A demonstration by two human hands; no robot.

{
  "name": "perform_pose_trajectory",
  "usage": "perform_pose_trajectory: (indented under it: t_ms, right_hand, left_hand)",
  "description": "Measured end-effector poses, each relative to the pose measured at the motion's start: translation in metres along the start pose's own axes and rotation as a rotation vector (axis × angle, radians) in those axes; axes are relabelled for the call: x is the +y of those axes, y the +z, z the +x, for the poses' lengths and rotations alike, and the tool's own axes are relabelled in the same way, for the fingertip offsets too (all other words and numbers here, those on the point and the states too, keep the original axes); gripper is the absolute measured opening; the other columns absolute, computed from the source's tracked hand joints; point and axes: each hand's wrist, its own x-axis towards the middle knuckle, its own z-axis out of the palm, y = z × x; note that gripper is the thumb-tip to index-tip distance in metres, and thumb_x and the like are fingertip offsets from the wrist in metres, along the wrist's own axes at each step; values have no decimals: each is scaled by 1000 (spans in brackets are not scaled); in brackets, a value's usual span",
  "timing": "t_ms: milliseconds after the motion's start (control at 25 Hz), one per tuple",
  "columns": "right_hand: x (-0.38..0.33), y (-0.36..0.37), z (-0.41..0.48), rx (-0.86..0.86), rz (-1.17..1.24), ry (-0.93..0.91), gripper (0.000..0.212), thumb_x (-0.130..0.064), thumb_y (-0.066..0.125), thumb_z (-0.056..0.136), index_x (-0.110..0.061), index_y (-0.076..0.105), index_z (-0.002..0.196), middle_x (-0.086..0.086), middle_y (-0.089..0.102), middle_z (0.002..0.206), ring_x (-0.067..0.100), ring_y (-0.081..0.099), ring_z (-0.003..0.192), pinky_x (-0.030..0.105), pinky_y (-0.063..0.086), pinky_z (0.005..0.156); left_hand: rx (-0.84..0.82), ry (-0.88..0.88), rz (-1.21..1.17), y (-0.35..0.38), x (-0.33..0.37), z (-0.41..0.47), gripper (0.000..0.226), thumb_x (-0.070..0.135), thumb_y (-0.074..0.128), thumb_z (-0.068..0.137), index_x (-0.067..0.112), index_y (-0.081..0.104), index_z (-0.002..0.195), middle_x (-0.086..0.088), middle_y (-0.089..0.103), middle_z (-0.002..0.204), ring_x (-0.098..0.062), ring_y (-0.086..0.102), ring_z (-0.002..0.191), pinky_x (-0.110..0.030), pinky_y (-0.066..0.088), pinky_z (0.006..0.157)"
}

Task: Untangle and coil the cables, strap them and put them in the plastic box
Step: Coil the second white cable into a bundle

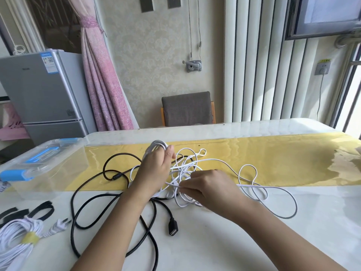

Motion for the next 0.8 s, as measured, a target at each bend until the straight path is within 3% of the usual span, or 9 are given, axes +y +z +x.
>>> perform_pose_trajectory:
  t_ms: [160, 280, 400, 640, 800]
  right_hand:
    - [-2, -17, 1, 186, -57, -111, 20, -27, 55, 91, -22, 73, 85, -4, 44, 58, 18, 37, 48, 23, 27, 38]
    - [1, -28, 1, 316, -84, -134, 16, -20, 59, 90, -17, 74, 93, 0, 46, 62, 20, 42, 48, 25, 32, 37]
    - [14, -38, 0, 384, -109, -91, 17, -21, 61, 91, -16, 75, 97, 1, 48, 64, 16, 44, 50, 25, 35, 41]
    - [48, -55, -6, 538, -80, 141, 17, -16, 60, 91, -14, 74, 102, 2, 54, 68, 18, 45, 51, 23, 36, 46]
    - [68, -56, -12, 528, -45, 323, 20, -19, 57, 92, -16, 74, 103, -6, 47, 67, 12, 40, 54, 26, 35, 48]
  left_hand:
    - [-231, -150, -67, 5, 10, -6, 42, 40, 31, 101, 26, 51, 66, 11, 49, 58, -14, 52, 67, -35, 44, 75]
    - [-412, -286, -389, 5, 19, -7, 49, 50, 26, 97, 18, 45, 66, 12, 40, 49, -6, 38, 50, -23, 35, 56]
    - [-706, -471, -592, 1, 30, -10, 53, 50, 25, 99, 12, 45, 68, 8, 32, 44, -7, 26, 38, -16, 24, 39]
    - [-1068, -555, -928, -18, 23, -5, 54, 59, 33, 91, 18, 44, 57, 6, 29, 42, -3, 20, 33, -12, 20, 31]
    - [-1401, -424, -1485, -27, 18, -2, 37, 43, 33, 99, 20, 38, 71, 8, 27, 45, -4, 20, 34, -16, 15, 33]
